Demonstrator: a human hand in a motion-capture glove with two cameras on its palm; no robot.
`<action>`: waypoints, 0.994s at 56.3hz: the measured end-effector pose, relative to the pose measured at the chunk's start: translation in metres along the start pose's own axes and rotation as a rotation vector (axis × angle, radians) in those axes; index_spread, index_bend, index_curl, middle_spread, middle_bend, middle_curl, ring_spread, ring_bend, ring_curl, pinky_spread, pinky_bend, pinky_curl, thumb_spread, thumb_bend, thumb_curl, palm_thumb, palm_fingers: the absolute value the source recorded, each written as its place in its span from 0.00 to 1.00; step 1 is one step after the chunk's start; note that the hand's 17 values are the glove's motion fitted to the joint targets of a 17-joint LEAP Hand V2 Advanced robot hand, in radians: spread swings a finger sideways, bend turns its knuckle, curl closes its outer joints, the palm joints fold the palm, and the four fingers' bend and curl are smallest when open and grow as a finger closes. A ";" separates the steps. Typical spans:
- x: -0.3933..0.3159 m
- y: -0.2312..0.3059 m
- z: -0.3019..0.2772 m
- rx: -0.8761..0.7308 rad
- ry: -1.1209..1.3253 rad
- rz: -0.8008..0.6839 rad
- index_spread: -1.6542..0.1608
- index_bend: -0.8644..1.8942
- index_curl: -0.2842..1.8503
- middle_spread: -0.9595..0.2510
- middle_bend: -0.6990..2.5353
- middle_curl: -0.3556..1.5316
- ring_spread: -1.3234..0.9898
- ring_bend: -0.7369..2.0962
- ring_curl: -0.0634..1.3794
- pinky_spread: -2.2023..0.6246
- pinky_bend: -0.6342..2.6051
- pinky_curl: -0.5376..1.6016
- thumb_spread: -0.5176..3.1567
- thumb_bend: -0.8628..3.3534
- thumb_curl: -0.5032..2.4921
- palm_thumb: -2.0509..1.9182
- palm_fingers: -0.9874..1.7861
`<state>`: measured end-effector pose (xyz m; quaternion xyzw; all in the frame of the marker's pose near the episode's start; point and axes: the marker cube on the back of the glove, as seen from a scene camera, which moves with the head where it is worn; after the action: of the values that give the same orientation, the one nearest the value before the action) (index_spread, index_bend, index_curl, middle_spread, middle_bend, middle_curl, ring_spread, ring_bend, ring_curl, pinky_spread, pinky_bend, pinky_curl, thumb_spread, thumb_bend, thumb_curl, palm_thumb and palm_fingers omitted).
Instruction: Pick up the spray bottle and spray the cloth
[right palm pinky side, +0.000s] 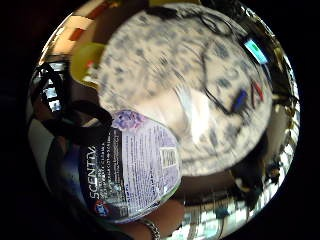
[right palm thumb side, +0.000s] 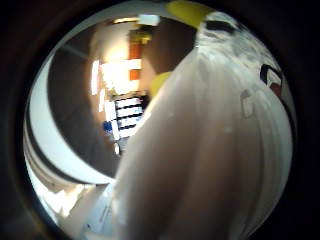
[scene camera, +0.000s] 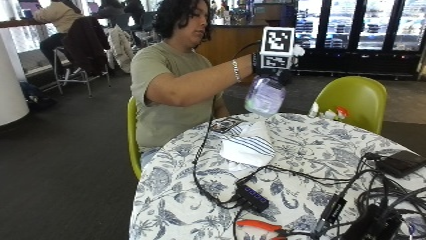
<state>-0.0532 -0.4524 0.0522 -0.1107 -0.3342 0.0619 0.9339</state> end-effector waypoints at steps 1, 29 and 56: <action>-0.003 -0.006 0.003 0.024 -0.032 -0.036 0.77 0.39 0.41 0.65 0.41 0.48 0.49 0.47 0.37 0.70 0.31 0.44 0.26 0.20 0.42 0.76 0.83; 0.022 -0.128 0.126 0.261 -0.364 -0.270 0.77 0.38 0.42 0.66 0.40 0.48 0.50 0.46 0.37 0.71 0.31 0.44 0.27 0.20 0.42 0.76 0.82; 0.046 -0.140 0.138 0.207 -0.352 -0.208 0.76 0.37 0.40 0.67 0.40 0.48 0.50 0.47 0.38 0.70 0.30 0.44 0.28 0.20 0.42 0.77 0.80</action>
<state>-0.0997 -0.5564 0.2188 0.0334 -0.4934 0.0177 0.8690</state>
